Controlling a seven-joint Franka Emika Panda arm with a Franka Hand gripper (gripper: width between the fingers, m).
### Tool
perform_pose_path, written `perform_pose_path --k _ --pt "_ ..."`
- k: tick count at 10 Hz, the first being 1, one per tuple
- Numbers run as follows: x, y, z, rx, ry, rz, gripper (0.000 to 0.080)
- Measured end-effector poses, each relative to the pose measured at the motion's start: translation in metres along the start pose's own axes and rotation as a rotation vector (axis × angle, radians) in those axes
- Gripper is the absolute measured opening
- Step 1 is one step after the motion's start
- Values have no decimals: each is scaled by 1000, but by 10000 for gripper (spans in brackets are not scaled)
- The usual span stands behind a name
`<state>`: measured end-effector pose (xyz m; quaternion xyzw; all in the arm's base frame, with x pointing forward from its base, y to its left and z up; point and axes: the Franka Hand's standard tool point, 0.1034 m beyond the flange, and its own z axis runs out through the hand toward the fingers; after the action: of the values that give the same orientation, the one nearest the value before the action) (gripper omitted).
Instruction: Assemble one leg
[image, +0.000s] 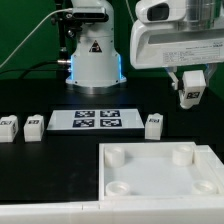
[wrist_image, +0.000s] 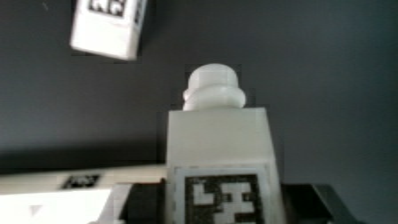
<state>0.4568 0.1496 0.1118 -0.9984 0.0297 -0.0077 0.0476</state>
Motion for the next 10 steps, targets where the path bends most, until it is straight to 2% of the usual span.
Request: perform_pose_path --k 1,3,4,5,6,7,10 --pt "5 -3 -2 7 62 -10 288" --pt "45 -13 -28 29 255 -66 288" --pt "59 -10 -30 41 308 -79 288" --pt "71 -19 -34 89 439 -84 288" --pt "61 -31 -31 136 538 -73 288" --pt "54 -30 -23 127 544 -79 288" --pt "55 -23 -19 105 525 -90 290"
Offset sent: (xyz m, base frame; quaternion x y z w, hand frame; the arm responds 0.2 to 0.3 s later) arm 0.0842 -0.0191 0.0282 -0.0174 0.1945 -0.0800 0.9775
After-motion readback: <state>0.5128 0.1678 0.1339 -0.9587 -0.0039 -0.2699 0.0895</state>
